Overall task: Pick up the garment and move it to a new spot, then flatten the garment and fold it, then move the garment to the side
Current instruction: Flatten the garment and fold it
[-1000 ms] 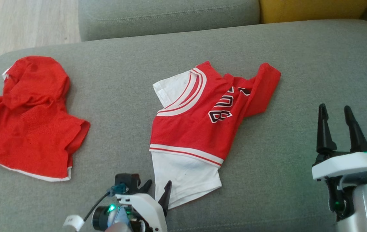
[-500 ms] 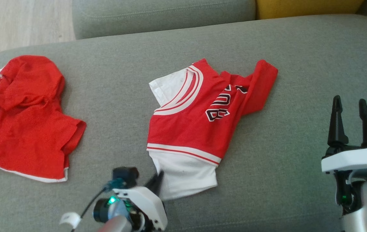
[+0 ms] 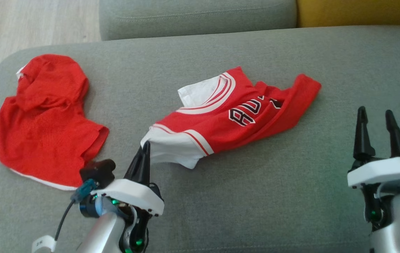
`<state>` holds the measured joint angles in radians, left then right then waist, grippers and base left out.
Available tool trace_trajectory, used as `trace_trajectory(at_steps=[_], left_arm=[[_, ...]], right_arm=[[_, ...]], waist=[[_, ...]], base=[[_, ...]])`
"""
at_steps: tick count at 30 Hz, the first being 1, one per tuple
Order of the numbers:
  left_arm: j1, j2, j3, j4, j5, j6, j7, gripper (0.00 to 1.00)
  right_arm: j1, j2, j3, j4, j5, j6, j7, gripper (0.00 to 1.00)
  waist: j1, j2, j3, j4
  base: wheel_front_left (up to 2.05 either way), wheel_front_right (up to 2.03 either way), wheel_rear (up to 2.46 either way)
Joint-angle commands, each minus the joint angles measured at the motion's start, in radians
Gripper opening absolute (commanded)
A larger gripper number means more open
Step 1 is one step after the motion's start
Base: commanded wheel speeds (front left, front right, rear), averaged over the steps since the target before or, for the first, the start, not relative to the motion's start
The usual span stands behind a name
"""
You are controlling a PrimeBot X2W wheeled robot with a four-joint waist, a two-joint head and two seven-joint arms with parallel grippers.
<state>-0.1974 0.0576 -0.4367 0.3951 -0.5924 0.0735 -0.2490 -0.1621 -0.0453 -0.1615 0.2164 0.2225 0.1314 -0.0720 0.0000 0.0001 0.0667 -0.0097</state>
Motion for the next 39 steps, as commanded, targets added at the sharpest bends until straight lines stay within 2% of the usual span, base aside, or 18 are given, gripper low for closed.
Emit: trace_trajectory(at_steps=[1,6,14,21,26,27,33,39], left_arm=[[-0.034,0.003,0.04,-0.039,0.01,-0.006,-0.012,0.0],[-0.013,-0.003,0.051,-0.069,0.031,-0.03,-0.013,0.0],[-0.017,-0.007,0.009,-0.073,0.041,-0.077,-0.013,0.0],[-0.05,-0.007,-0.046,-0.077,0.028,-0.101,-0.013,0.0],[-0.071,-0.007,-0.087,-0.083,0.016,-0.104,-0.013,0.0],[-0.077,-0.007,-0.099,-0.087,0.01,-0.103,-0.013,0.0],[-0.087,-0.007,-0.121,-0.084,-0.004,-0.106,-0.013,0.0],[-0.09,-0.007,-0.115,-0.079,-0.01,-0.107,-0.013,0.0]], right_arm=[[-0.055,-0.005,0.027,-0.023,-0.01,-0.001,0.008,1.0],[-0.115,-0.005,0.008,0.029,-0.033,-0.001,0.075,1.0],[-0.299,-0.005,-0.052,0.176,-0.059,-0.001,0.224,1.0],[-0.495,-0.018,-0.139,0.359,-0.149,-0.001,0.366,1.0],[-0.6,-0.047,-0.186,0.482,-0.25,-0.001,0.42,1.0],[-0.628,-0.056,-0.205,0.522,-0.303,-0.001,0.435,1.0],[-0.691,-0.053,-0.256,0.605,-0.402,-0.001,0.443,1.0],[-0.714,-0.044,-0.304,0.659,-0.447,-0.001,0.43,1.0]], waist=[[0.0,-0.0001,0.003,0.007],[0.0,-0.0001,0.023,0.035],[0.0,-0.0001,0.086,0.079],[0.0,-0.0001,0.142,0.124],[0.0,-0.0001,0.165,0.152],[0.0,-0.0001,0.172,0.16],[0.0,-0.0001,0.185,0.174],[0.0,-0.0001,0.188,0.177]], base=[[0.0,0.0,0.0],[0.0,0.0,0.0],[0.0,0.0,0.0],[0.0,0.0,0.0],[0.0,0.0,0.0],[0.0,0.0,0.0],[0.0,0.0,0.0],[0.0,0.0,0.0]])
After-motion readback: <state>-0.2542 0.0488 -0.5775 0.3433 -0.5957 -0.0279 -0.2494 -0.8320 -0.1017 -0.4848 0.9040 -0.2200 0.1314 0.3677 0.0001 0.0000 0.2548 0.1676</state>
